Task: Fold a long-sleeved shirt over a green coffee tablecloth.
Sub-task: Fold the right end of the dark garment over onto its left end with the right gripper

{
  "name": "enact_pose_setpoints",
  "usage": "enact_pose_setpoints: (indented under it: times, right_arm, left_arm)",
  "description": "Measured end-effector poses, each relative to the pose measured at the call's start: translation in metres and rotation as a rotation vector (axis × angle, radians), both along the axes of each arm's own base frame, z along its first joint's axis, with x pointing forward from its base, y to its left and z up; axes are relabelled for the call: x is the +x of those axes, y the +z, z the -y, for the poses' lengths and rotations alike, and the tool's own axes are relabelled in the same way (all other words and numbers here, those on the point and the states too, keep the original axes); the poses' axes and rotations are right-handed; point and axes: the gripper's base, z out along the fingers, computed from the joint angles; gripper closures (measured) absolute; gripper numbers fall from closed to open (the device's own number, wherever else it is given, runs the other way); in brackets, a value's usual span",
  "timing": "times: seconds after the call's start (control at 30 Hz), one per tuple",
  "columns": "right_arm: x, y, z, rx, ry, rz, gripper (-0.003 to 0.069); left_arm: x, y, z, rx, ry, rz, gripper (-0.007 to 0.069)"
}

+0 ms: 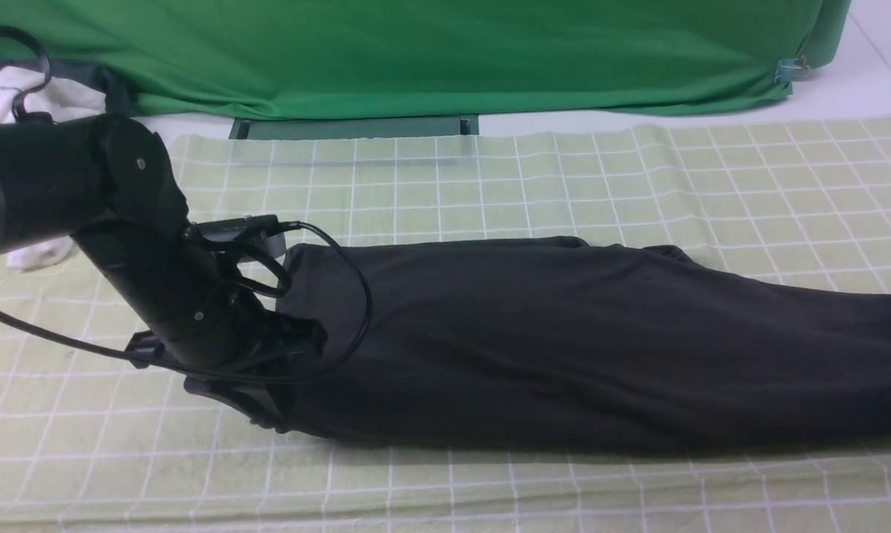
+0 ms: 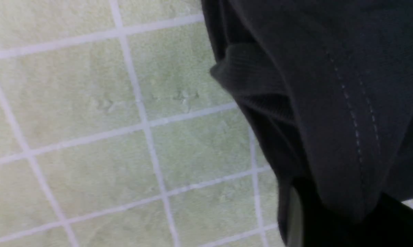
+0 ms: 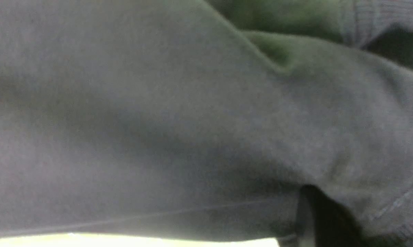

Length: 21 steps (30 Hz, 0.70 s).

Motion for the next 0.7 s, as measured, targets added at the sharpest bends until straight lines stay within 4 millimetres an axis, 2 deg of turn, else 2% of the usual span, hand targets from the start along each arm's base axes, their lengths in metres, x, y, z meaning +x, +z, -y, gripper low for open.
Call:
enact_pose_setpoints:
  times: [0.23,0.33,0.4,0.5,0.53,0.63,0.7]
  right_arm:
    - [0.0,0.0,0.001,-0.004,0.016,-0.002,0.0636]
    - [0.001,0.003,0.001,-0.005,0.003,0.0,0.0636]
    - [0.006,0.014,0.001,0.004,-0.026,0.028,0.0636]
    - [0.01,0.034,-0.005,0.015,-0.035,0.095,0.0636]
    - [0.011,0.05,-0.013,0.019,-0.029,0.147,0.0636]
    - [0.011,0.082,-0.039,0.04,-0.001,0.251,0.0636]
    - [0.011,0.099,-0.059,0.066,0.021,0.306,0.0636]
  left_arm:
    - [0.019,0.042,0.001,0.018,-0.054,0.043,0.0205]
    - [0.029,0.062,0.002,0.016,-0.06,0.103,0.0123]
    - [0.038,0.08,0.003,0.009,-0.04,0.166,0.0075]
    - [0.044,0.095,0.004,-0.001,-0.021,0.215,0.0063]
    - [0.045,0.1,0.005,-0.004,-0.022,0.233,0.0071]
    - [0.047,0.105,0.005,-0.006,-0.02,0.252,0.0124]
    - [0.048,0.106,0.003,-0.006,-0.014,0.257,0.0187]
